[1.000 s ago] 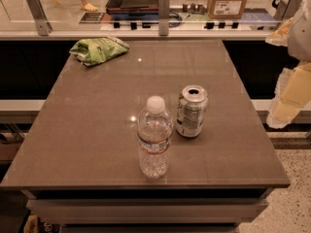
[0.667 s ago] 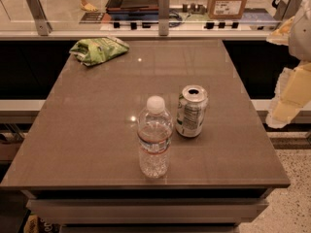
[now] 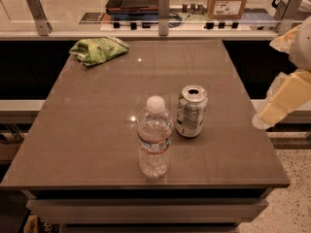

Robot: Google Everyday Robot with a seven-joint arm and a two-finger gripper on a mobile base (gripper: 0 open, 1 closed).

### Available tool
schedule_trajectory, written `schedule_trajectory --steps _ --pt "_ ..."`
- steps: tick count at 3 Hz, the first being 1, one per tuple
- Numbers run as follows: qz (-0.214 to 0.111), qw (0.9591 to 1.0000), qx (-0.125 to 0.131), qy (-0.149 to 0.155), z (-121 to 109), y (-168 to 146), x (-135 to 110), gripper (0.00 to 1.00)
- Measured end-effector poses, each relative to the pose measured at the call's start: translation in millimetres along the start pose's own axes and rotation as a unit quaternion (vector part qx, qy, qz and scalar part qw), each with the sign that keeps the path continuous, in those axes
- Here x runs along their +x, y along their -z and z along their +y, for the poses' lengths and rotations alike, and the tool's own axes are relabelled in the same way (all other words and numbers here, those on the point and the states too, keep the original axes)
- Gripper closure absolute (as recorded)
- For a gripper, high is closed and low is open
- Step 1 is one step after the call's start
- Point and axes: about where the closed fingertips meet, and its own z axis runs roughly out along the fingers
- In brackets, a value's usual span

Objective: Move 7up can near green jalapeno chip bag

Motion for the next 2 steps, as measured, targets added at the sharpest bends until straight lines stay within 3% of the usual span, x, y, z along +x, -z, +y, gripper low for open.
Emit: schedule_trajectory --steps 1,2 --pt "-0.045 0.9982 0.006 -0.039 3.8 -11.9 -2.0 0.0" --pt "-0.091 0.9929 0.013 -0.075 11.1 -25.7 -5.7 0.0"
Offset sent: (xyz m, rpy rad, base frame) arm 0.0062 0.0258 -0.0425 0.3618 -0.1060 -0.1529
